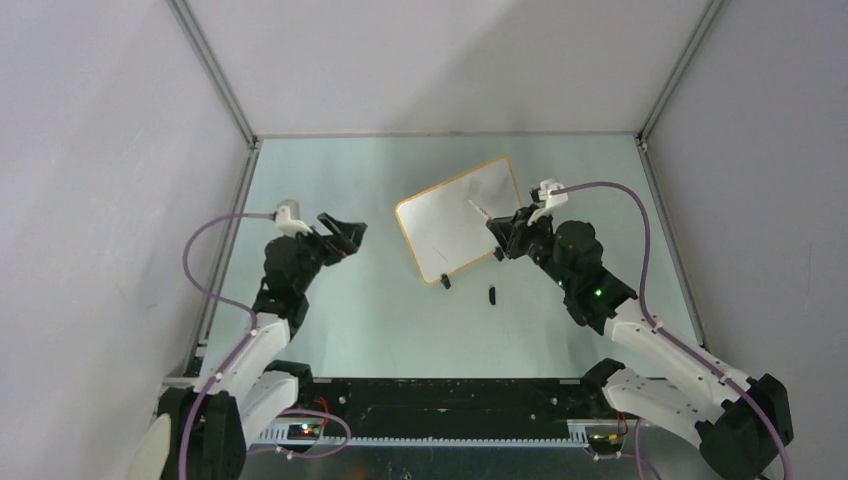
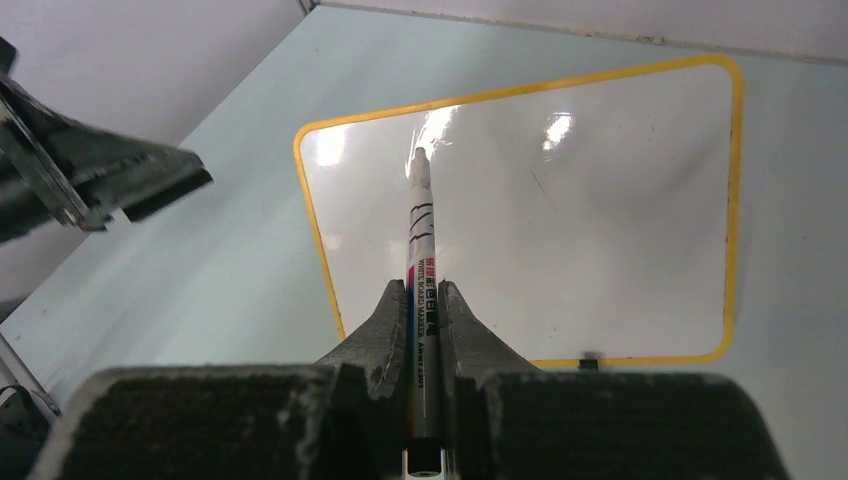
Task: Write a sentence on the whiteboard
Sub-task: Adjust the whiteboard at the center of the board.
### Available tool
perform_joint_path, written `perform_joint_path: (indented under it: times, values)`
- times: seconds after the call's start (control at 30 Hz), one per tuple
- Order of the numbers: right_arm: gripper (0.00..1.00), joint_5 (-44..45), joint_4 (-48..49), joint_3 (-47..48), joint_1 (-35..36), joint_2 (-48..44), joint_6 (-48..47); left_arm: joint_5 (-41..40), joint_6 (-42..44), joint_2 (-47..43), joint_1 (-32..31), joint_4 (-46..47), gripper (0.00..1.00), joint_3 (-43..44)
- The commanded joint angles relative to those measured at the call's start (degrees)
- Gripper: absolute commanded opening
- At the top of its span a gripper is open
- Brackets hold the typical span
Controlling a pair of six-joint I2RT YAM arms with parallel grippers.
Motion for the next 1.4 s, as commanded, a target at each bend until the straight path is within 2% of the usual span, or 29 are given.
perform_joint_path:
  times: [0.0,0.2,0.4,0.63,0.83,1.03,1.1,1.17,1.23,1.27,1.3,1.37]
  values:
    - [0.0,0.81,4.02,-0.6,-0.51,-0.4,0.27,3.96,-1.82,3.69,-4.74,17.84,0.99,-3.75]
    - [0.0,0.37,4.56,-1.4,-1.41,-0.13,0.29,3.42,0.74,10.39,-11.44,33.23,1.0,-9.36]
    - [0.0,-0.59,5.05,-1.73,-1.97,-0.91,0.29,8.75,2.12,22.22,-13.74,45.75,0.99,-9.35]
    - [0.0,-0.6,5.08,-1.74,-1.97,-0.65,-0.65,16.58,-4.09,41.98,-13.88,67.0,0.87,-5.82]
    - [0.0,-1.35,5.34,-1.74,-2.05,-0.13,-0.84,16.61,-1.32,44.33,-15.88,67.03,0.84,-4.32]
    - [0.0,-2.33,5.57,-1.74,-2.08,0.63,-1.0,18.32,-2.38,48.8,-15.91,67.87,0.63,-1.07]
    - [0.0,-2.33,5.51,-1.78,-2.07,0.64,-0.9,19.35,-2.56,50.22,-15.76,67.76,0.49,0.71]
    - [0.0,-2.4,5.57,-1.74,-2.12,0.72,-0.85,20.76,-2.47,51.03,-15.13,67.29,0.39,1.85]
    - [0.0,-2.51,5.57,-1.74,-2.17,0.8,-0.91,22.35,-2.81,51.6,-14.06,67.23,0.2,2.69]
    - [0.0,-2.65,5.58,-1.74,-2.17,0.81,-0.82,23.66,-3.38,52.14,-13.62,67.61,0.16,2.92]
    - [0.0,-2.69,5.62,-1.74,-2.17,0.82,-0.8,24.33,-3.71,52.4,-12.51,67.87,0.07,3.41]
    - [0.0,-2.79,5.66,-1.74,-2.29,0.9,-0.65,26.9,-4.33,53.3,-11.12,68.1,0.01,4.49]
